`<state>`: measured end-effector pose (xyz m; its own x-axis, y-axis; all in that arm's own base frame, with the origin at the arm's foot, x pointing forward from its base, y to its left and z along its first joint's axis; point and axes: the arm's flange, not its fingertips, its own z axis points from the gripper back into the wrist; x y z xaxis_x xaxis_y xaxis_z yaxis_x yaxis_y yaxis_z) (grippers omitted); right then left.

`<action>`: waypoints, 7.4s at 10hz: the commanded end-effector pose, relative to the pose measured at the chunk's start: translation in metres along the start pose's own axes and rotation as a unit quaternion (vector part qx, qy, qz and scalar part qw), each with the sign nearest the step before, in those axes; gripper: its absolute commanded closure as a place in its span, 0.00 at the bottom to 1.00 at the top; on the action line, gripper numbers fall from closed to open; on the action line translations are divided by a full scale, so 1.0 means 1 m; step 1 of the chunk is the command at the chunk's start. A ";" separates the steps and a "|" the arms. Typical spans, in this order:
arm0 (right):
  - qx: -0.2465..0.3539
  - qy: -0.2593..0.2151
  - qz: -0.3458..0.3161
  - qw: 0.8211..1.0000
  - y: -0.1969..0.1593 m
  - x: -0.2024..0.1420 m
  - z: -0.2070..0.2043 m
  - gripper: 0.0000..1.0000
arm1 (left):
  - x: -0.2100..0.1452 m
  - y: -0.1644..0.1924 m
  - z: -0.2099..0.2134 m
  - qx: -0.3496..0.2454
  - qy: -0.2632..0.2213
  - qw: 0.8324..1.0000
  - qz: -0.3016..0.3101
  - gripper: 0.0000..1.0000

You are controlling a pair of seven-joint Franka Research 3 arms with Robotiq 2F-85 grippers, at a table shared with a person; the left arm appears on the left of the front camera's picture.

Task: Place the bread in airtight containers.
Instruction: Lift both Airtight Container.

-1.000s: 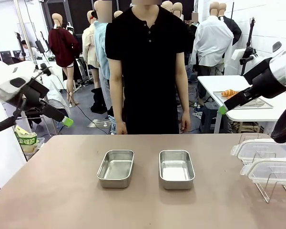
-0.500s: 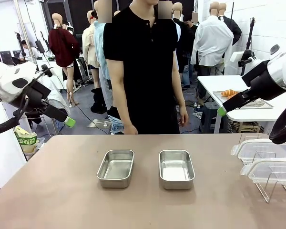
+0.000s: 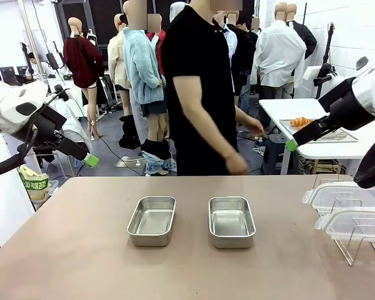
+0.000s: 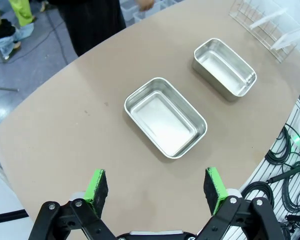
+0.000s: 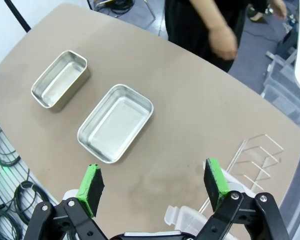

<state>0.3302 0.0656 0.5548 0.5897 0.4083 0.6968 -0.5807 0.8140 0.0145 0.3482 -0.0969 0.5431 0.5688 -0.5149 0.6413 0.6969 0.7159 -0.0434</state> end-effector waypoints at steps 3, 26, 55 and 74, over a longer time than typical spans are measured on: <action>0.004 0.000 0.002 1.000 0.000 0.000 -0.001 0.00 | -0.001 0.001 0.002 -0.004 0.001 1.000 -0.004 0.00; 0.004 0.000 0.002 1.000 0.000 0.000 -0.001 0.00 | -0.001 0.001 0.002 -0.004 0.001 1.000 -0.004 0.00; -0.087 0.239 -0.139 0.957 0.060 -0.030 -0.215 0.00 | 0.023 0.004 -0.167 0.096 0.121 0.961 0.229 0.00; -0.150 0.286 -0.217 0.921 0.066 -0.014 -0.288 0.00 | 0.029 -0.006 -0.249 0.139 0.249 0.902 0.324 0.00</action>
<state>0.4389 0.2258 0.3421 0.9793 0.1149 0.1665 -0.1114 0.9933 -0.0303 0.4623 -0.2275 0.3716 0.9877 -0.0721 0.1390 0.0851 0.9923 -0.0898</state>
